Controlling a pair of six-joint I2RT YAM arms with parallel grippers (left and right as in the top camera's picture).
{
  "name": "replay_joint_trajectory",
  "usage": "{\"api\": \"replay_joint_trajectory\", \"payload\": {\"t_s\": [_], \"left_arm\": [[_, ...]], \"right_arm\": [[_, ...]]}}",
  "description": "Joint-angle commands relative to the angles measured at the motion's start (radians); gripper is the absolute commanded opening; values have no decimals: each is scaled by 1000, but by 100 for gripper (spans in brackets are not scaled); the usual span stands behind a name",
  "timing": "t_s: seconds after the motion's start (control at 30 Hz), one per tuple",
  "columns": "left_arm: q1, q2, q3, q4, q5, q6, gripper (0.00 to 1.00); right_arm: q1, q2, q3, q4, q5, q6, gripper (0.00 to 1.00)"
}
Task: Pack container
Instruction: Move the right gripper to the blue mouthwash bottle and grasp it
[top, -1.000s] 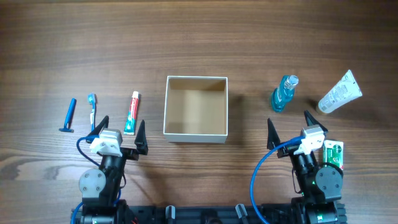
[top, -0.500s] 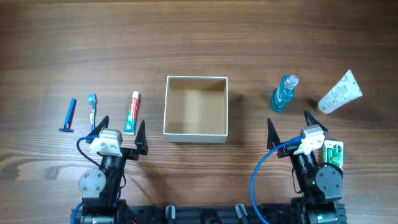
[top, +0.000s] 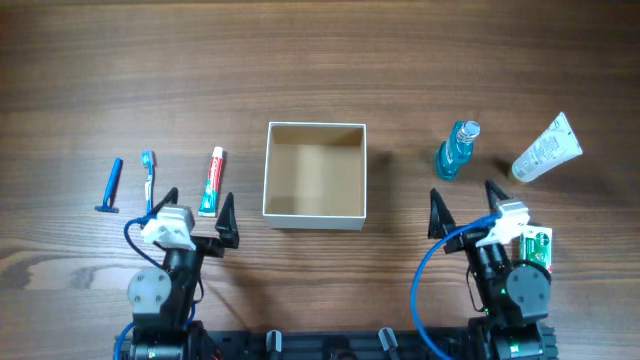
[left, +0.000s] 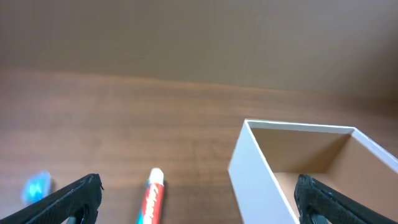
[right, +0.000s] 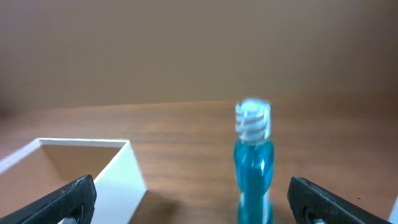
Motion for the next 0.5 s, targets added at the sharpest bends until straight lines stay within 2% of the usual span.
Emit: {"api": "replay_joint_trajectory", "payload": {"t_s": [0.0,0.23,0.47], "left_arm": [[2,70,116,-109,35,-183,100],[2,382,557,-430,30,-171,100],[2,835,924,-782,31,-140,100]], "right_arm": [[2,71,74,-99,-16,197,100],[2,323,441,-371,-16,101,100],[1,824,888,-724,-13,-58,100]]}}
